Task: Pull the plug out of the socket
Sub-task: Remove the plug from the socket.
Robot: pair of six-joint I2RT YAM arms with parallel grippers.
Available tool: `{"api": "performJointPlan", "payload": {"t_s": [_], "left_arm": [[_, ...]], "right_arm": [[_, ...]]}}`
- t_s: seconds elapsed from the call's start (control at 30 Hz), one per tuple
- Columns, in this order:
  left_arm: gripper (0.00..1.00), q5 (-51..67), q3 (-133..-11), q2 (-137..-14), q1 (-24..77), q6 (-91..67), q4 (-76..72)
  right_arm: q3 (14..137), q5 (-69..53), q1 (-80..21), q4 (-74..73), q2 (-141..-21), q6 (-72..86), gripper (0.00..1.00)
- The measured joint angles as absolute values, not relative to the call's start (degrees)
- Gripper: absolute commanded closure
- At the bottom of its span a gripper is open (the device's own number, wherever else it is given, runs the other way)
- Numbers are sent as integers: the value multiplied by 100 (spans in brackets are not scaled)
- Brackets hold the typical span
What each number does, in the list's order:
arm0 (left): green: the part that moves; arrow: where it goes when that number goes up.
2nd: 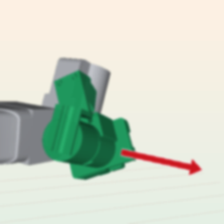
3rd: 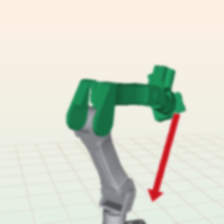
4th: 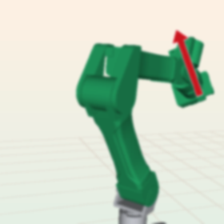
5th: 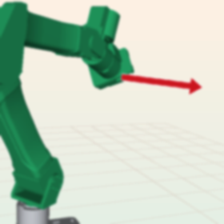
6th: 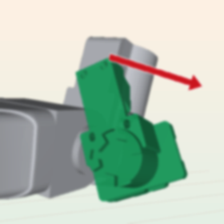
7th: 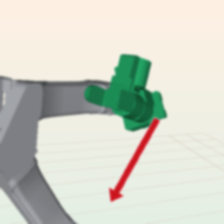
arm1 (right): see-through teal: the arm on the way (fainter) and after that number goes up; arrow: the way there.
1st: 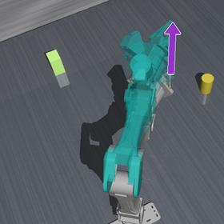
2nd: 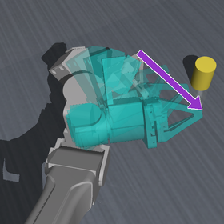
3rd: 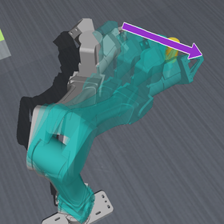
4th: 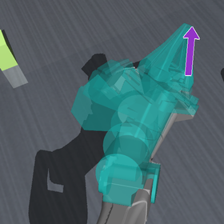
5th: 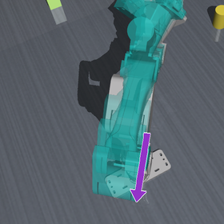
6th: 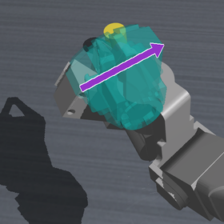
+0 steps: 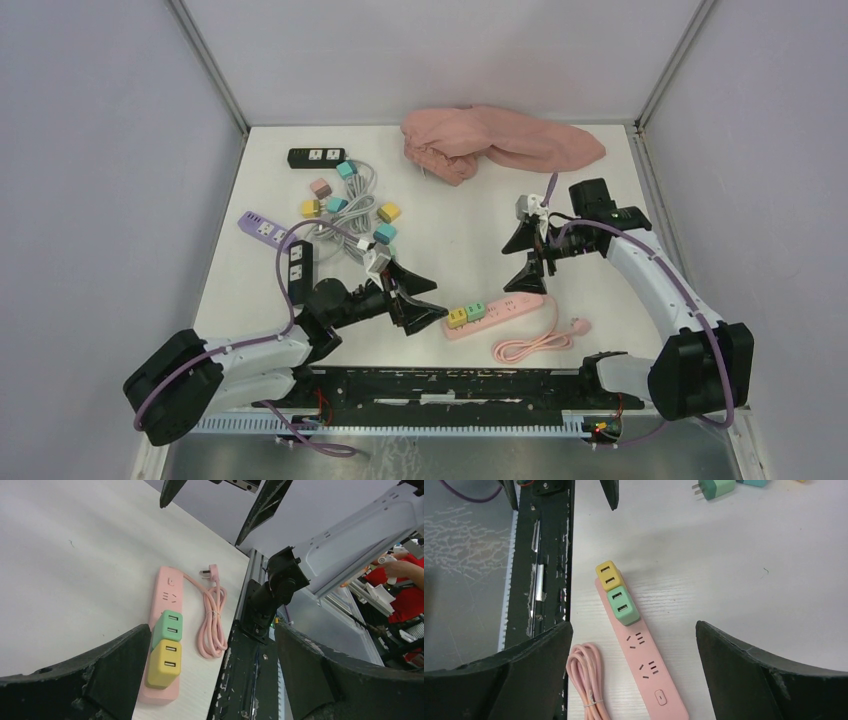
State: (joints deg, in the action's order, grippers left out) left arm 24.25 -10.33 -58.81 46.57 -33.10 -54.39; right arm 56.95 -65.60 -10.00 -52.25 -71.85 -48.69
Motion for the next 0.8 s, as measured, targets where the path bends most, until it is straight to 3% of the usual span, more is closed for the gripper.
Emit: {"api": "performJointPlan", "payload": {"t_s": [0.4,0.8], "left_arm": [[0,2252,-701,-6233,4803,-2980,-5909],[0,2182,-613,-6375,4803,-2902,-6097]], "right_arm": [[5214,-5507,-2121,-5492,-7194,-6368,6],[4989,-4890,-2606,-5269,-7194,-6650,11]]}}
